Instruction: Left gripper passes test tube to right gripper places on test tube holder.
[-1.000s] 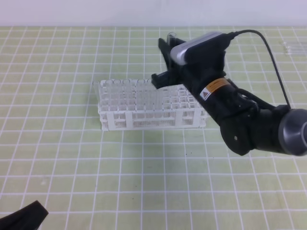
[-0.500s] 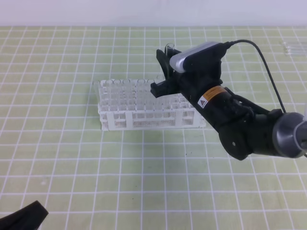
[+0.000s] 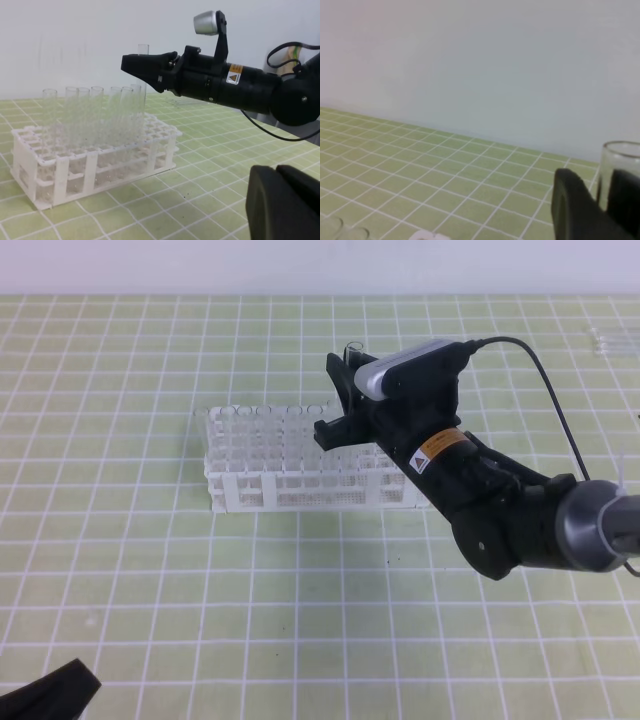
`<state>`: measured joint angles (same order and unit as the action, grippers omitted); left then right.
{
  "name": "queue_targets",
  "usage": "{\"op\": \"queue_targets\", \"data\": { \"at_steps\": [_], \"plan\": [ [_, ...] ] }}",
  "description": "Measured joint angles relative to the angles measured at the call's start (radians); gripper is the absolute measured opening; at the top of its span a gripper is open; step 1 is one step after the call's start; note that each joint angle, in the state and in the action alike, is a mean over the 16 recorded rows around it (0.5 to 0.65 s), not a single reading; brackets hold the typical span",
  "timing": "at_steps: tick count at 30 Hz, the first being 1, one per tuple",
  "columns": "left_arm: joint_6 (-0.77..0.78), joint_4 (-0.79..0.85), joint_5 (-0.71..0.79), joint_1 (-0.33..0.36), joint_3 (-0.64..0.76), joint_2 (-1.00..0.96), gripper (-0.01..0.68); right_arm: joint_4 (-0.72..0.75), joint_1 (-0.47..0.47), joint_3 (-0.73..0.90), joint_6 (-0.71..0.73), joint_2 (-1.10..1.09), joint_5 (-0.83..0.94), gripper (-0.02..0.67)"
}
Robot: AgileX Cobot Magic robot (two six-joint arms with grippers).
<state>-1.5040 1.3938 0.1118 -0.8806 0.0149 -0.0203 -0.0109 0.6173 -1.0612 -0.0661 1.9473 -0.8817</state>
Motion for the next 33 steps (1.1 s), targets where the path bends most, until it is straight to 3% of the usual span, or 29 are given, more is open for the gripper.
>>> {"op": "queue_targets", "data": {
  "at_steps": [23,33],
  "plan": [
    [0.0,0.0,0.0,0.0,0.002,-0.001,-0.002,0.006,0.0,0.0,0.001,0.026,-0.019,0.099],
    [0.0,0.0,-0.001,0.0,-0.002,0.0,-0.002,0.005,0.0,0.0,0.002,0.024,-0.019,0.216]
  ]
}}
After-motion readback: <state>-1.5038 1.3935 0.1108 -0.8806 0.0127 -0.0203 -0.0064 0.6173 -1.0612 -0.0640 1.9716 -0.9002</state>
